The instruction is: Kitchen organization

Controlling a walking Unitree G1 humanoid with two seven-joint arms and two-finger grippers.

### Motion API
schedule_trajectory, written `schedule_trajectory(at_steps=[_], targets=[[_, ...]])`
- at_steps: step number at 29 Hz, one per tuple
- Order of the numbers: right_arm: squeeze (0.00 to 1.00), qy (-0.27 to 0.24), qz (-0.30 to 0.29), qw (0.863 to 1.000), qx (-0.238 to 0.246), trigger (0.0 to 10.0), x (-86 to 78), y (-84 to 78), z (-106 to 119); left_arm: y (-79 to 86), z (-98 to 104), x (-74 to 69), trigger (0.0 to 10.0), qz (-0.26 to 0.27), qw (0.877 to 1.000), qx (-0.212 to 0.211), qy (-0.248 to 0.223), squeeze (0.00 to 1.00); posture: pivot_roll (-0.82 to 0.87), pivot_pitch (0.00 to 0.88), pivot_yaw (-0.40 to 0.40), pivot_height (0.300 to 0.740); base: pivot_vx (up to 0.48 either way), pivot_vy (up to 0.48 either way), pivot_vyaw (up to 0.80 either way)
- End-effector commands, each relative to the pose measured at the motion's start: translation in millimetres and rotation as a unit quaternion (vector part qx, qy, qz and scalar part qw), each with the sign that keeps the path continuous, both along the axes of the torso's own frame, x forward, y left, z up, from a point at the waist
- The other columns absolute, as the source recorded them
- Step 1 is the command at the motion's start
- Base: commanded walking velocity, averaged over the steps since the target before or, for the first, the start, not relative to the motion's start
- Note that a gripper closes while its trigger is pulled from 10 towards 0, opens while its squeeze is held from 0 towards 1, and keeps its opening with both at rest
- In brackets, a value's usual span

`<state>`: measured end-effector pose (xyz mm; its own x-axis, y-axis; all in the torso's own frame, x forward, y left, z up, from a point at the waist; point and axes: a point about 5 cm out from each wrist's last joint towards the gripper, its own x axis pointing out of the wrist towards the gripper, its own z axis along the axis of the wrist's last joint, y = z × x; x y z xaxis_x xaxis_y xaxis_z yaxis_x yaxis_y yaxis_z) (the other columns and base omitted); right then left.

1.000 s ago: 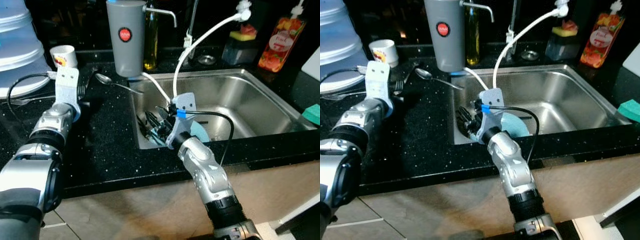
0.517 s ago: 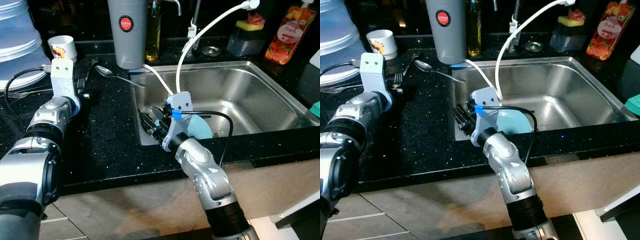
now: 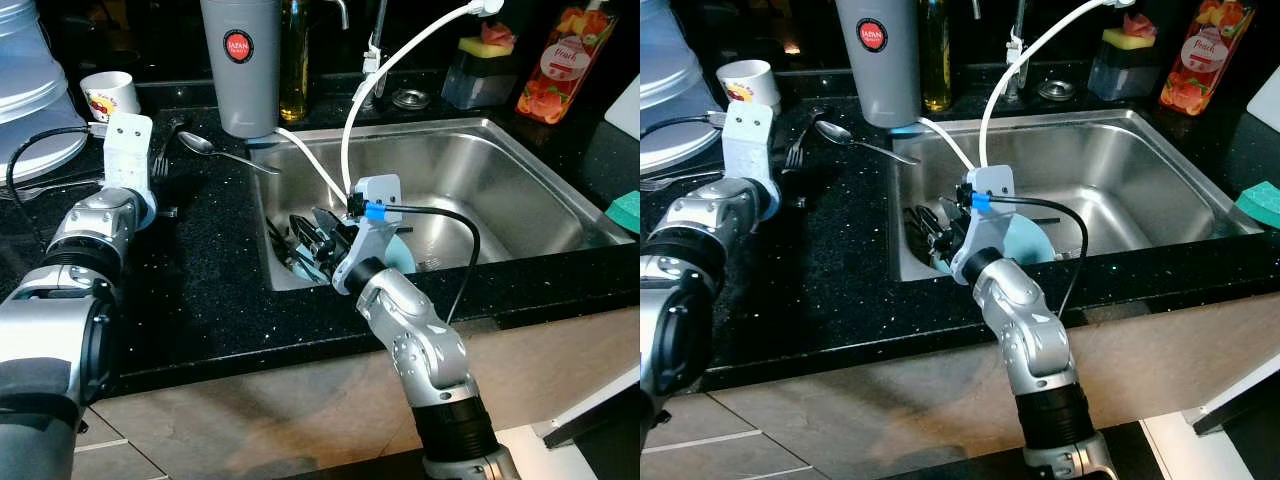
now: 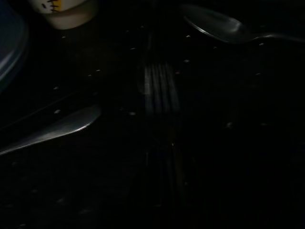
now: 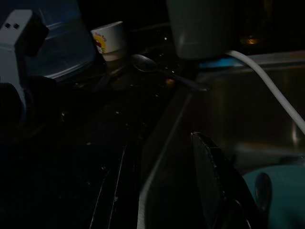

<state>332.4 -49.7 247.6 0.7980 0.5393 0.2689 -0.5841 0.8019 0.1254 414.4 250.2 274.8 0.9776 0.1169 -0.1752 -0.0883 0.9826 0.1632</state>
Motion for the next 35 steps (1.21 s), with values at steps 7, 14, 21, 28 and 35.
schedule_trajectory(at_steps=[7,14,21,28,35], targets=[[0.00,0.017,0.010,1.000,0.018,10.0,4.3,-0.9,1.9,16.2,1.4,-4.6,0.0,0.036,0.999,0.016,0.013,0.00,-0.03,0.193,0.009,0.740,0.000,0.000,0.00],[0.00,0.010,0.002,0.999,0.033,10.0,9.6,-6.9,10.0,-13.7,56.5,3.1,0.0,-0.051,0.991,-0.030,-0.117,0.00,-0.02,0.155,0.001,0.740,0.000,0.000,0.00],[0.00,-0.004,0.002,0.998,0.063,10.0,12.1,-9.6,24.4,-74.6,75.7,-8.2,0.0,-0.319,0.905,-0.125,-0.254,0.00,-0.02,0.114,-0.009,0.740,0.000,0.000,0.00],[0.00,-0.008,0.010,0.997,0.079,10.0,9.9,-7.4,28.4,-90.4,30.9,-29.9,0.0,-0.366,0.892,-0.086,-0.251,0.00,-0.01,0.090,-0.007,0.740,0.000,0.000,0.00],[0.00,-0.008,0.009,0.996,0.094,10.0,9.3,-8.6,30.8,-84.9,4.2,-59.2,0.0,-0.380,0.884,-0.087,-0.257,0.00,-0.01,0.081,-0.009,0.740,0.000,0.000,0.00]])
